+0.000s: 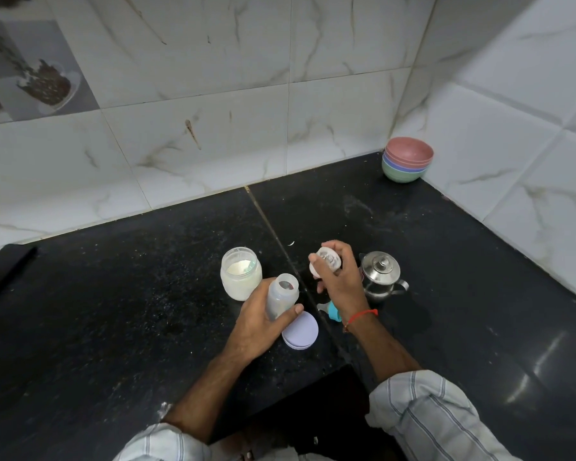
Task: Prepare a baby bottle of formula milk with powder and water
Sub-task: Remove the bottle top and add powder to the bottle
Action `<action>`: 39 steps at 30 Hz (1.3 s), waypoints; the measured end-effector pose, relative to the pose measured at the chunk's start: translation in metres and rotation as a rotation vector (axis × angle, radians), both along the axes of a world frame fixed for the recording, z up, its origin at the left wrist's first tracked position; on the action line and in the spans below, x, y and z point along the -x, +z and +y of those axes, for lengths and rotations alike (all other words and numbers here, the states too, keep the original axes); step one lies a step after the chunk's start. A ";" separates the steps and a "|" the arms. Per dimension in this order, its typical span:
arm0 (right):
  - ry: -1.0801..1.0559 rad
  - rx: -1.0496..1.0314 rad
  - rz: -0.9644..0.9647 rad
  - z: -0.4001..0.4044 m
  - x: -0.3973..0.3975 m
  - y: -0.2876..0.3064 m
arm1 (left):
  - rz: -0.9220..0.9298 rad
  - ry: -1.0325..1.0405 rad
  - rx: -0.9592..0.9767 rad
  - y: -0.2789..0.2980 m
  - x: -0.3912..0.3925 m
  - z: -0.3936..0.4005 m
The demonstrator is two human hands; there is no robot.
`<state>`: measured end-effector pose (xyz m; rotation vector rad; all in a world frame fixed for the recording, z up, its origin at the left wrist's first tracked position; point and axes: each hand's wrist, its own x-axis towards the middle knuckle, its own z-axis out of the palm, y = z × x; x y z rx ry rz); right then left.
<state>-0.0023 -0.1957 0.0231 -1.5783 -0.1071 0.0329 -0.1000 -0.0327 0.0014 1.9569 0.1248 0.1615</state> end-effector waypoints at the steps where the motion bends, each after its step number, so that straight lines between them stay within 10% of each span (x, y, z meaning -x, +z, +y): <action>1: 0.006 -0.091 0.087 0.000 0.003 0.004 | -0.006 -0.002 0.003 0.000 0.000 -0.002; 17: 0.186 -0.314 0.243 -0.010 0.029 0.048 | -0.012 -0.044 0.011 0.007 0.007 -0.017; 39: 0.357 0.041 -0.436 -0.020 0.049 0.058 | -0.058 -0.075 0.043 0.019 -0.008 -0.031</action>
